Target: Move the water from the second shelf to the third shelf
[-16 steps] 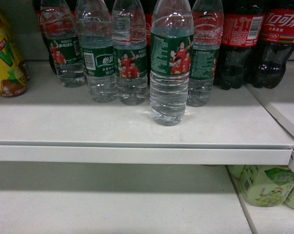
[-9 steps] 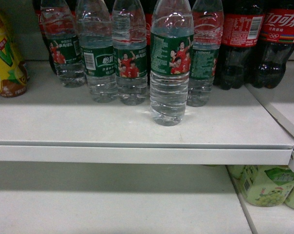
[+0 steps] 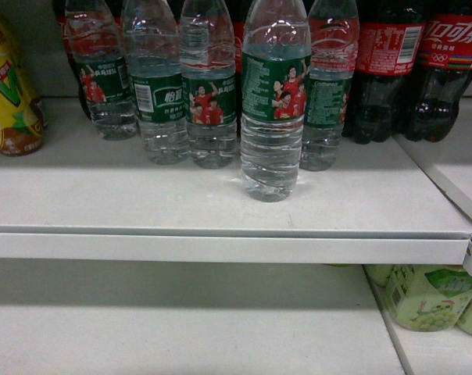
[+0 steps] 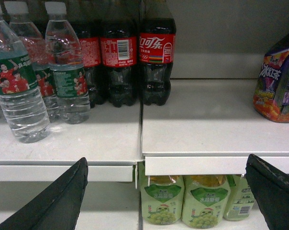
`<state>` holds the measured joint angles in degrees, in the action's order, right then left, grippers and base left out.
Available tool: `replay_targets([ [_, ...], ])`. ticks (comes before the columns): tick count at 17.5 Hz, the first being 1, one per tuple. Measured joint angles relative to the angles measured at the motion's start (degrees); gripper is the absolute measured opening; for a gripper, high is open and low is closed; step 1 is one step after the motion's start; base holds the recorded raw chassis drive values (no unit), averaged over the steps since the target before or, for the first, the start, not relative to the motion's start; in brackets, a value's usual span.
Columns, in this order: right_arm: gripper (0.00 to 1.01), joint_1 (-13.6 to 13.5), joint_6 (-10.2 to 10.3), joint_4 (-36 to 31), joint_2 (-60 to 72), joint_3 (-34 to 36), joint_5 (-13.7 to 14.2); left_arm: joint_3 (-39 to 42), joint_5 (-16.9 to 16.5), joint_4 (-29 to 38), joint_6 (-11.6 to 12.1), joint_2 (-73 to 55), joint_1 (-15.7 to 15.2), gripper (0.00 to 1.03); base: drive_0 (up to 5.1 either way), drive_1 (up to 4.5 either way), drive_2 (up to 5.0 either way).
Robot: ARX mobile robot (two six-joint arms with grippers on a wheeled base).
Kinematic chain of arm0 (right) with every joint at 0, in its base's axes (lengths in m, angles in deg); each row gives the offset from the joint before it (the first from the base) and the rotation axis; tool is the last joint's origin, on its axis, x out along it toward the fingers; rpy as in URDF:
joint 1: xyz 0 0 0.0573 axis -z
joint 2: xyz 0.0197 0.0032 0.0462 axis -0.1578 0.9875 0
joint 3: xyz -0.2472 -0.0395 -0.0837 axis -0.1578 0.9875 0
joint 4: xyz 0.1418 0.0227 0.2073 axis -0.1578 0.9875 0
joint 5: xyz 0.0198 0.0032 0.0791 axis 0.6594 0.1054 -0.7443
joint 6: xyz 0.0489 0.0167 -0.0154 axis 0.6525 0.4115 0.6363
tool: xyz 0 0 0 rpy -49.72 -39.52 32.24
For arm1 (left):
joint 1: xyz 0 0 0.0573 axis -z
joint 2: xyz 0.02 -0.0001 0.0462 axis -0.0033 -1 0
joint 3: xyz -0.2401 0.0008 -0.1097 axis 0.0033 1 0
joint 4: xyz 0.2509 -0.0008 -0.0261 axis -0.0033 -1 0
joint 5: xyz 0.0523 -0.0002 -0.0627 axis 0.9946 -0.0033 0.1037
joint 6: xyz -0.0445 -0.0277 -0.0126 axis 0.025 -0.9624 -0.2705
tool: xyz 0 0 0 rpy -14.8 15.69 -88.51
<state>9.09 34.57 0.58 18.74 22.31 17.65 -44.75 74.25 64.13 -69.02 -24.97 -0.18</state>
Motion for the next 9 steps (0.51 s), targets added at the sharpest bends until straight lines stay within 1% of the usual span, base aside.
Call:
replay_targets([
  [9, 0.98, 0.0, 0.0, 0.0, 0.0, 0.0, 0.0, 0.0, 0.0, 0.0, 0.0, 0.0, 0.0, 0.98, 0.0, 0.0, 0.0],
])
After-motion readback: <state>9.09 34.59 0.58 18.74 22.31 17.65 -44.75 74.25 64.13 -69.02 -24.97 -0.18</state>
